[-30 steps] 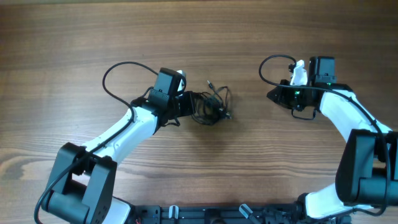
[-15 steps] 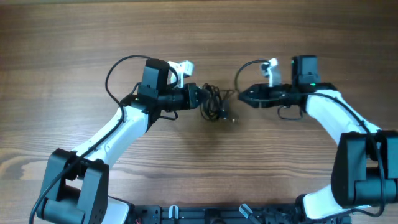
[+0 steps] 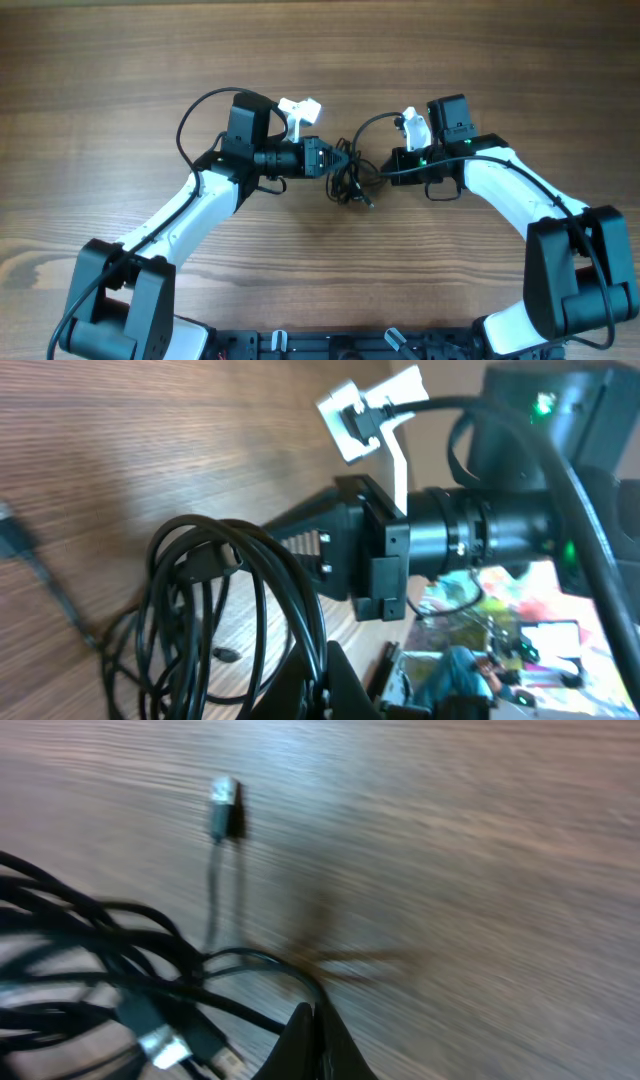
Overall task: Untangle cables
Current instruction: 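Grasp the black cable bundle with both grippers from opposite sides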
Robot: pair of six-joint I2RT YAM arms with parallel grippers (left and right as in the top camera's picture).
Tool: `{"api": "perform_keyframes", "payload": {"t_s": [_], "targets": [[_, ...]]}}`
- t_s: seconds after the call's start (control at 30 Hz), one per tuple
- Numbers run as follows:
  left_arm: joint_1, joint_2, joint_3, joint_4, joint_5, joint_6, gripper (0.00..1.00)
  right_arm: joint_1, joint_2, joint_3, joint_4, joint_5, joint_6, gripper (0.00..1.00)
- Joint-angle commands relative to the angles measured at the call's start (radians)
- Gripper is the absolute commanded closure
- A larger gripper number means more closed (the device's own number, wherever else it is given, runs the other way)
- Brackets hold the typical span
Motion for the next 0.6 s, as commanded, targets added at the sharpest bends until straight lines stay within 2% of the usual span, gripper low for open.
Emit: {"api": "perform_keyframes", "payload": {"t_s": [0.0, 0.1, 0.13, 0.2, 0.27, 0.33, 0.4, 0.43, 0.47, 0.53, 0.57], "targets": [[0.002, -0.023, 0.007, -0.002, -0.124, 0.016, 0.96, -0.002, -0.004, -0.005, -0.038, 0.101, 0.055, 0.96], [0.002, -0.023, 0.007, -0.06, -0.235, 0.016, 0.96, -0.002, -0.004, -0.005, -0.072, 0.09, 0.128, 0.96], [0.002, -0.023, 0.007, -0.068, -0.238, 0.017, 0.96, -0.002, -0.004, -0.005, -0.056, 0.023, 0.14, 0.85], [0.001, -0.023, 0.007, -0.074, -0.237, 0.016, 0.96, -0.002, -0.004, -0.005, 0.014, -0.161, 0.138, 0.41], [0.0, -0.023, 0.007, -0.076, -0.233, 0.016, 0.96, -0.002, -0.004, -0.005, 0.065, -0.268, 0.2, 0.38], [0.0, -0.023, 0.007, -0.076, -0.23, 0.016, 0.96, 0.001, -0.004, -0.005, 0.047, -0.271, 0.463, 0.35], [0.0, -0.023, 0.007, -0.076, -0.23, 0.016, 0.96, 0.013, -0.004, -0.005, 0.041, -0.275, 0.635, 0.29], [0.0, -0.023, 0.007, -0.076, -0.23, 0.016, 0.96, 0.027, -0.004, -0.005, 0.064, -0.267, 0.673, 0.29], [0.0, -0.023, 0.007, -0.076, -0.23, 0.016, 0.96, 0.035, -0.004, -0.005, 0.101, -0.241, 0.655, 0.29], [0.0, -0.023, 0.007, -0.077, -0.23, 0.016, 0.96, 0.055, -0.004, -0.005, 0.168, -0.135, 0.509, 0.31], [0.0, -0.023, 0.007, -0.079, -0.23, 0.016, 0.96, 0.055, -0.004, -0.006, 0.148, -0.131, 0.509, 0.32]]}}
